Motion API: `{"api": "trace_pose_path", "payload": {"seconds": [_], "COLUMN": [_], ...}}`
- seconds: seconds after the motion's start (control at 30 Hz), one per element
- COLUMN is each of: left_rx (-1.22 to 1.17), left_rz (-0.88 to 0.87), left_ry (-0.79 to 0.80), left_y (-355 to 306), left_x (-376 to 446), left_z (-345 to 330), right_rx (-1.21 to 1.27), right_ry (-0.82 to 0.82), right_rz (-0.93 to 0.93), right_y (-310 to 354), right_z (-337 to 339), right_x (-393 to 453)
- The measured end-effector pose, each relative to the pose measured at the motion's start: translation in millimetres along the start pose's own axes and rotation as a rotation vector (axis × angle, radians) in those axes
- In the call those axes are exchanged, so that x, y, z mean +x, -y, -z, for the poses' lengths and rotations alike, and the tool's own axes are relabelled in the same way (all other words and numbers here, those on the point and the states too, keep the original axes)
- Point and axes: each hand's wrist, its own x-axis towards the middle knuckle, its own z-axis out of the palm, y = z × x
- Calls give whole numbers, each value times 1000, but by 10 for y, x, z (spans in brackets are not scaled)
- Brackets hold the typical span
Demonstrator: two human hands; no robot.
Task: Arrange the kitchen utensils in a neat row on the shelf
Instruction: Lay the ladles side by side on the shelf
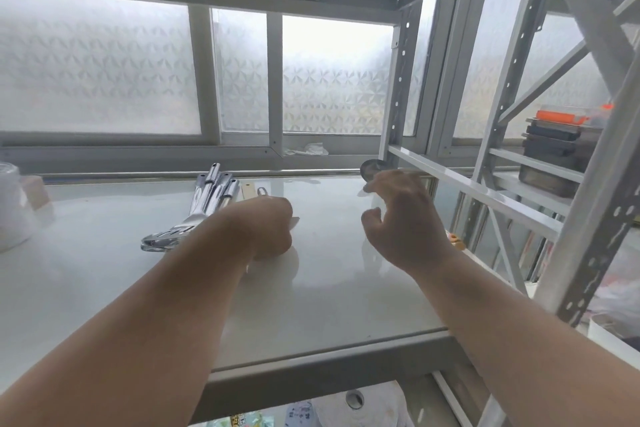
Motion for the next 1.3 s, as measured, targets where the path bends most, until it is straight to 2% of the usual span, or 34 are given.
{"api": "trace_pose_path", "payload": {"seconds": [0.1, 0.2, 0.3, 0.37, 0.43, 0.5, 0.6, 0.73, 0.9, 1.0, 1.17, 1.3], "left_rx": [-60, -203, -419, -597, -787, -1043, -1440, -1678, -1801, -1843, -1753, -1697], "left_rz": [-41, -113, -181, -190, -173, -168, -191, -201, -217, -221, -270, -345], "left_ry": [-115, -324, -534, -606, -636, -611, -480, -282, -228, -214, -101, -109], "left_y": [12, 30, 47, 56, 74, 73, 45, 61, 84, 78, 33, 21], "left_x": [32, 126, 201, 237, 261, 262, 206, 197, 183, 162, 146, 136], "left_z": [-35, -66, -67, -49, -27, 15, 87, 119, 125, 160, 136, 121], "right_rx": [69, 105, 176, 255, 283, 285, 294, 346, 281, 347, 440, 508], "right_ry": [93, 204, 288, 275, 252, 213, 68, -78, -150, -78, 22, 90], "right_rz": [112, 137, -41, -156, -174, -168, -145, -176, -187, -213, -292, -281], "right_y": [132, 228, 339, 358, 330, 270, 194, 77, 2, 87, 151, 197], "right_z": [-11, -34, -173, -325, -437, -454, -424, -388, -331, -301, -237, -226], "right_x": [1, 107, 282, 341, 347, 355, 371, 344, 362, 310, 263, 260]}}
